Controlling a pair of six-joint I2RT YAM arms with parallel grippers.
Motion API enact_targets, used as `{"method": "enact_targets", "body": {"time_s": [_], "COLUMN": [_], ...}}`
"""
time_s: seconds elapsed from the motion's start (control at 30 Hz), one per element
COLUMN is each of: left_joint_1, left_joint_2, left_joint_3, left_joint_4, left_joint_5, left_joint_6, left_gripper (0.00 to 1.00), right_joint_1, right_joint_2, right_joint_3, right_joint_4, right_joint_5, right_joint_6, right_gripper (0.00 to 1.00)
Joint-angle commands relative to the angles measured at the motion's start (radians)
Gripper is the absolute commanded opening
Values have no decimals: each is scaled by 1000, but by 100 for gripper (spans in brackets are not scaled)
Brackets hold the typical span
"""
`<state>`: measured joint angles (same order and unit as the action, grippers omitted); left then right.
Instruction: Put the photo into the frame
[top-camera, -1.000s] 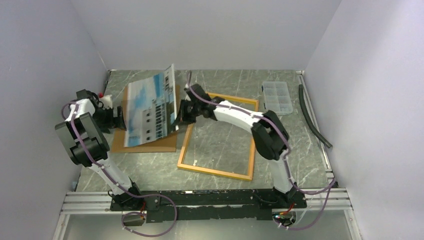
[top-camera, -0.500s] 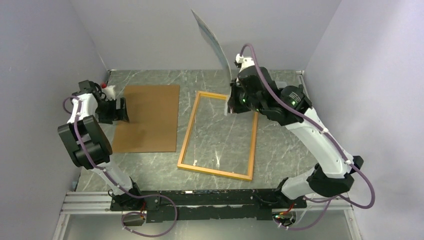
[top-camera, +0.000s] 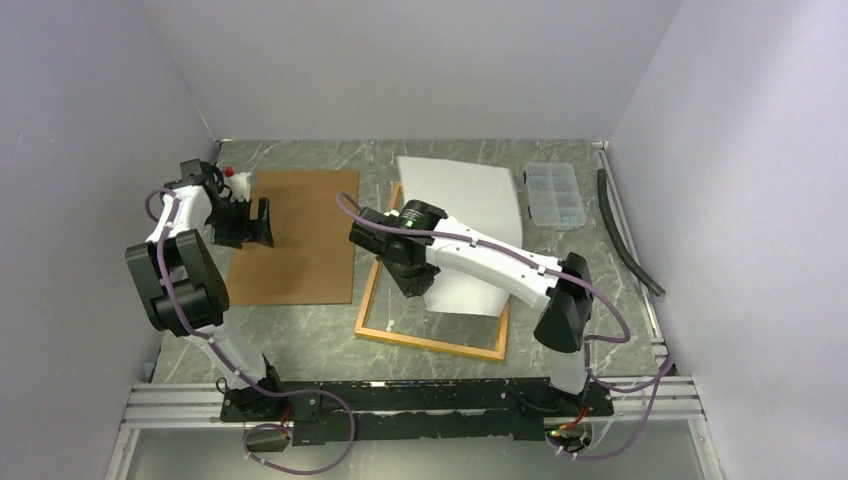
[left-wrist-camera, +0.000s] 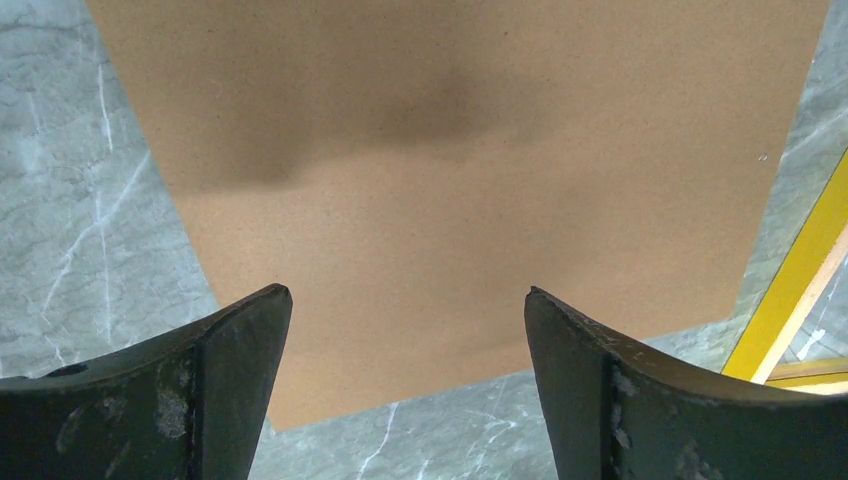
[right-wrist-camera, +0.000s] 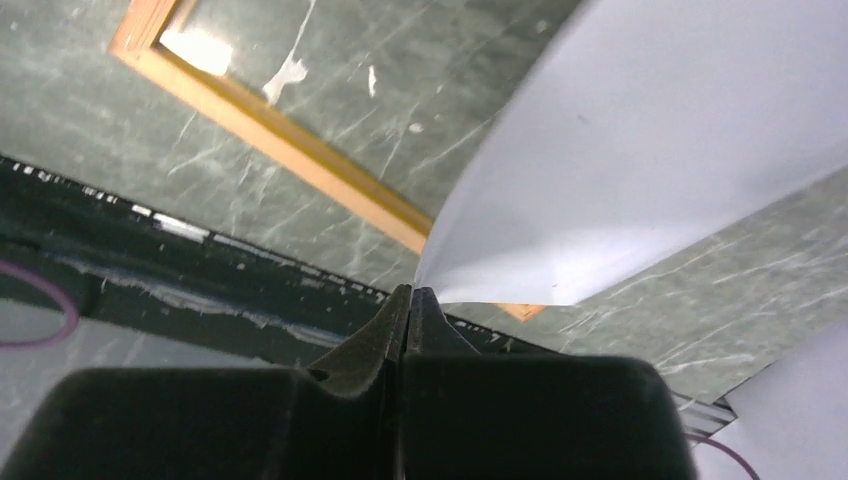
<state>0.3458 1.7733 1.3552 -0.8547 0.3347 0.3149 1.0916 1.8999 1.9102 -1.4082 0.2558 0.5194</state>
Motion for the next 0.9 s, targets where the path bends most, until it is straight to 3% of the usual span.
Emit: {"method": "enact_targets", "body": {"time_s": [0.0, 0.43, 0.63, 0.87], "left_joint_1": [-3, -3, -4, -4], "left_joint_2": [-54, -89, -86, -99], "left_joint_3": [-26, -78, -73, -83], "left_joint_4": [21, 40, 37, 37], "left_joint_5": [9, 7, 11, 21], "left_joint_6": [-13, 1, -1, 0], "left_gripper": [92, 91, 90, 90], "right_joint_1": [-8, -171, -182, -204], "right_joint_2": [-43, 44, 95, 41], "right_joint_3": [-23, -48, -102, -234], "right_joint_4": [60, 514, 610, 723], "right_joint_5": [-165, -551, -759, -864], "right_joint_6": [22, 259, 369, 491], "right_gripper": [0, 0, 0, 0]}}
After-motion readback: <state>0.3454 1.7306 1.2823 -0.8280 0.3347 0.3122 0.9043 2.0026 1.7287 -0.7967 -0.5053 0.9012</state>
